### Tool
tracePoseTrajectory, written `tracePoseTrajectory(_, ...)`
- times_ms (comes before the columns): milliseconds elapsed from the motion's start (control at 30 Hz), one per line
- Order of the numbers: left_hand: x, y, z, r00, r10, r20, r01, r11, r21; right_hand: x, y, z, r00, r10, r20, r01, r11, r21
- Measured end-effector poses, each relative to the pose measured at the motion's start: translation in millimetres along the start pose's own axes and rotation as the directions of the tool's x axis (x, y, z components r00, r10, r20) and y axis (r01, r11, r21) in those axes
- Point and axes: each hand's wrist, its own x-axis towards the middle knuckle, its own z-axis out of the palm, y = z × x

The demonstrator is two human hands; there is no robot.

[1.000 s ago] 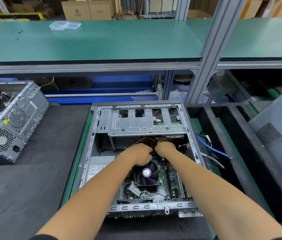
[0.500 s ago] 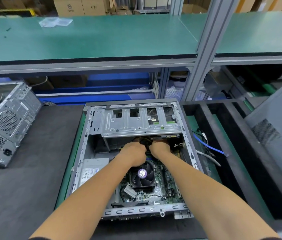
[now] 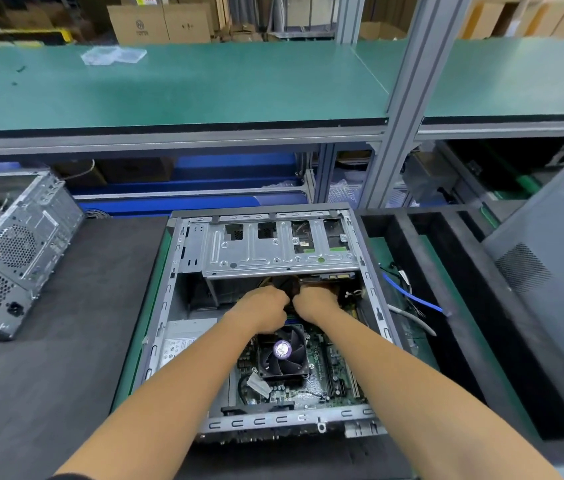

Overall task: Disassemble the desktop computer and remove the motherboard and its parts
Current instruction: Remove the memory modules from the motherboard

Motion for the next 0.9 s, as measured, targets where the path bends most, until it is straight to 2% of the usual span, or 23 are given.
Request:
tracePoseTrajectory(67,-5,-4,-4,0.993,-0.035,-0.109,0.027,0.997,-0.078,-1,0,2,0.994,0.05,-0.094,-0.053,0.998,-0.034)
tracePoseTrajectory(133,-11,-9,-8,0.978,-0.101,-0.184,0.094,0.995,-0.044,-1,1,4,0.981,0.108,-0.159,-0.114,0.993,-0.028)
tracePoseTrajectory(233,-16,-10,-9,0.966,-0.154,-0.209,0.173,0.982,0.073,2,1,6,0.974,0.15,-0.17,-0.147,0.989,0.027)
tracePoseTrajectory(333,-13,-12,-4,0.943,-0.196,-0.268,0.232,0.967,0.109,2,-3,6,0.988,0.086,-0.128,-0.075,0.993,0.089)
tracePoseTrajectory(467,-9,-19,-9,0.938,-0.306,-0.163,0.309,0.951,-0.007,3,-4,5,1.0,-0.011,-0.004,0.011,0.998,0.057)
tracePoseTrajectory(700,-1,-21,-11,0.946,-0.32,-0.059,0.318,0.947,-0.04,12,-14,0,0.991,-0.054,0.122,0.058,0.998,-0.025)
tracePoseTrajectory(800,0,-22,-7,0.941,-0.331,-0.066,0.328,0.943,-0.059,15,-19,5,0.994,-0.048,0.097,0.051,0.998,-0.029)
tracePoseTrajectory(900,0,-21,-5,0.934,-0.343,-0.101,0.339,0.939,-0.057,15,-19,11,0.995,-0.095,0.0,0.095,0.995,0.004)
